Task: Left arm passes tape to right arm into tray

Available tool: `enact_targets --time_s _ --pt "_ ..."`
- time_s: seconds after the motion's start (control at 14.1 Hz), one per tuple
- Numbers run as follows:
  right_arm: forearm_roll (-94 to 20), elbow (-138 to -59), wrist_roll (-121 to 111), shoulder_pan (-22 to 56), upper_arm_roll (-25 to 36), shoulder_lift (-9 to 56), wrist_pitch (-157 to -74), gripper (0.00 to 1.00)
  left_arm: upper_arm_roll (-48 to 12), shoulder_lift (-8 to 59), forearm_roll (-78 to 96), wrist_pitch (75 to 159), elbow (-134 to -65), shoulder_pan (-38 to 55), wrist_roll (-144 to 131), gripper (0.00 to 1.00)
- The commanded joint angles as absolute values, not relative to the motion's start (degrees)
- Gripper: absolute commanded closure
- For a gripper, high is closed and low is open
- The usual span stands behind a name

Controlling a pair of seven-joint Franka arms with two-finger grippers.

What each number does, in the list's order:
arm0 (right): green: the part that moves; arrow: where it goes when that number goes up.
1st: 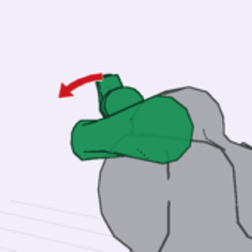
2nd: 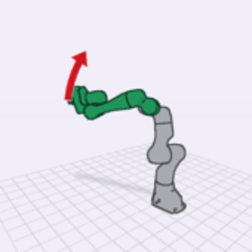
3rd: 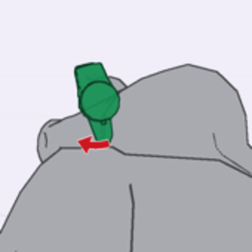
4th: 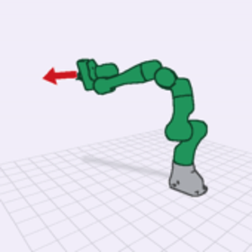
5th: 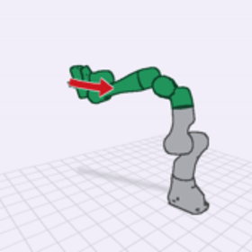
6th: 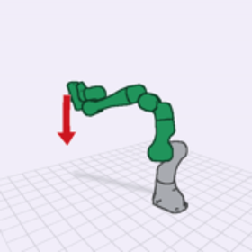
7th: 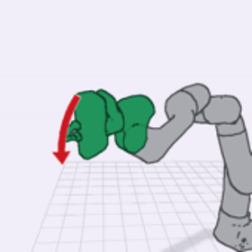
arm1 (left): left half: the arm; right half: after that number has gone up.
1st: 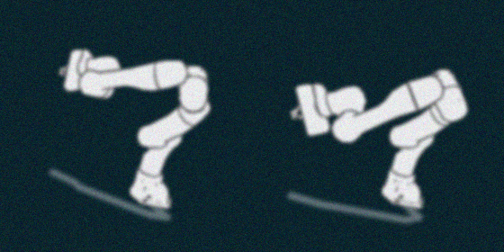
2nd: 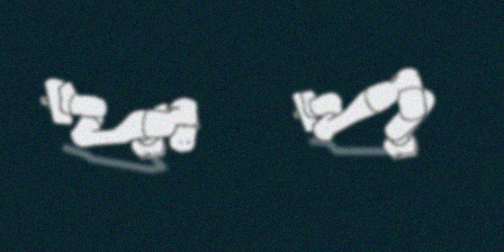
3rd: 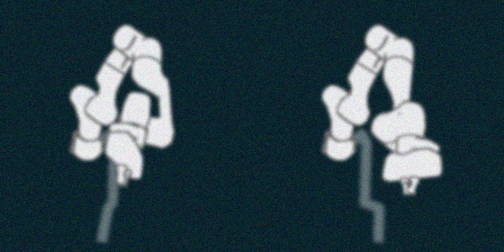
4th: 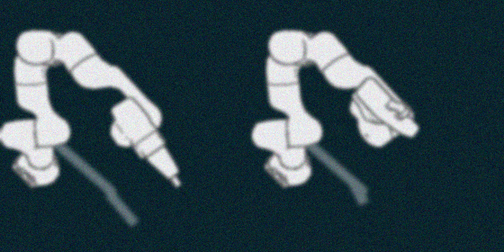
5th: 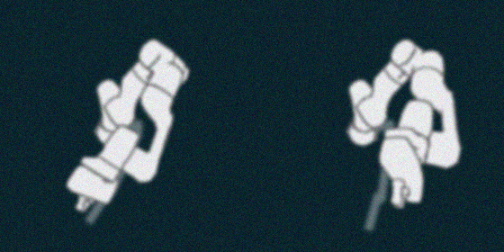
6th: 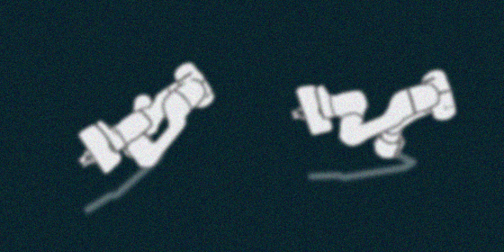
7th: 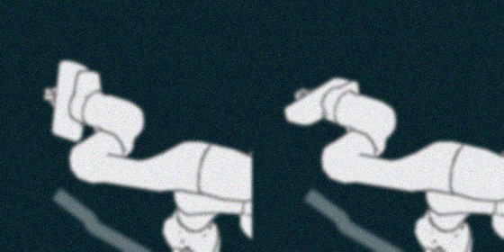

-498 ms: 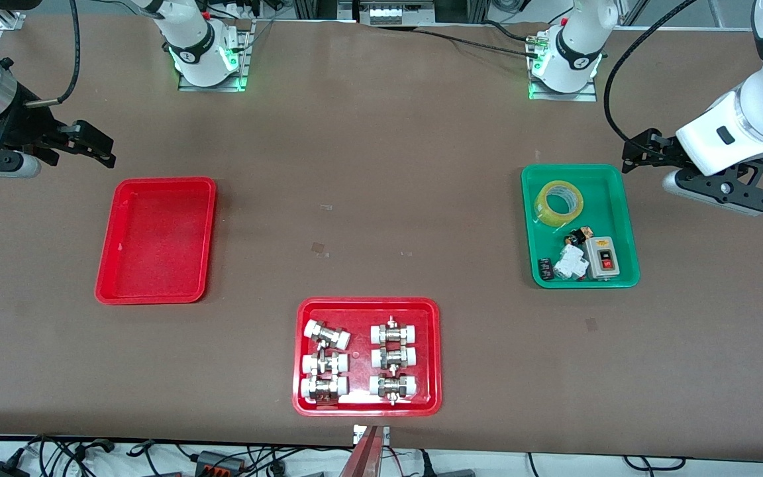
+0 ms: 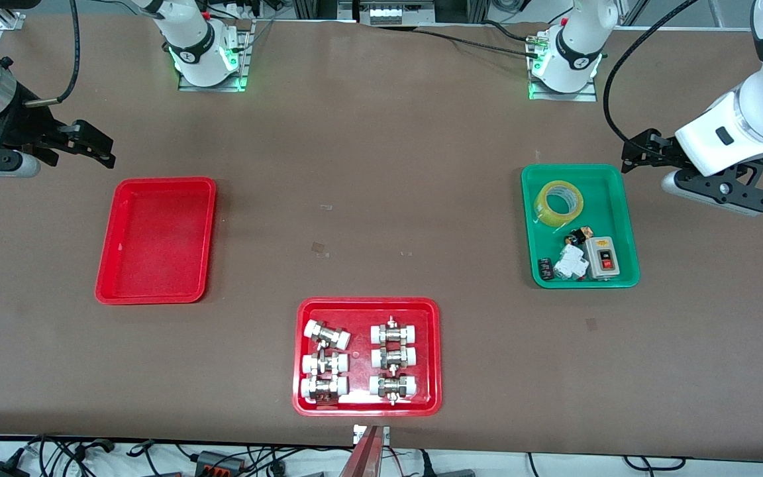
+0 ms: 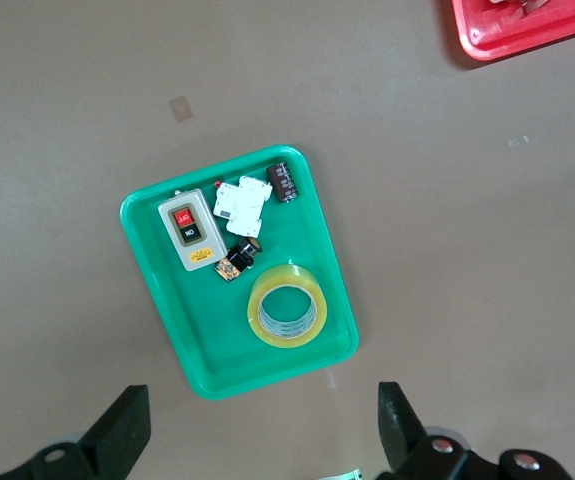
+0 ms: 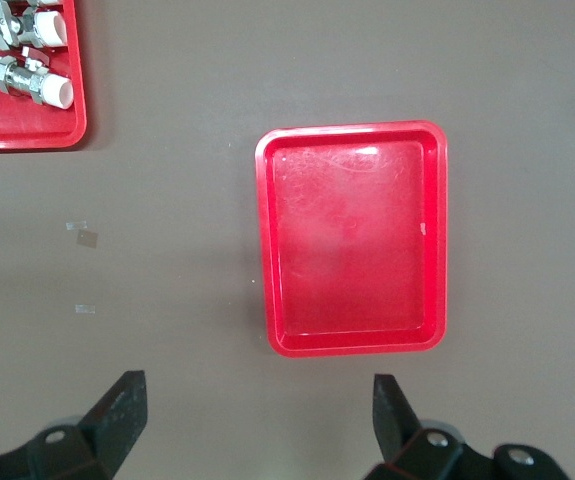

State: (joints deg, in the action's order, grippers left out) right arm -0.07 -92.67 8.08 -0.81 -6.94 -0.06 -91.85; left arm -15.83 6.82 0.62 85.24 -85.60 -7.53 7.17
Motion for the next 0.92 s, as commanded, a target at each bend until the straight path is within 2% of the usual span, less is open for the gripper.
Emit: enact_targets --time_s 0.0,0.85 --pt "0.0 -92.4 7.6 -1.3 -7.1 -0.2 -91.6 0.0 -16.1 5.4 1.8 86.0 -87.1 -8.2 7.5 0.0" --pt "0.1 -92.5 4.0 -1.2 -7.0 -0.3 -91.2 0.0 -16.0 5.5 2.0 86.0 -87.1 -8.5 7.5 0.0"
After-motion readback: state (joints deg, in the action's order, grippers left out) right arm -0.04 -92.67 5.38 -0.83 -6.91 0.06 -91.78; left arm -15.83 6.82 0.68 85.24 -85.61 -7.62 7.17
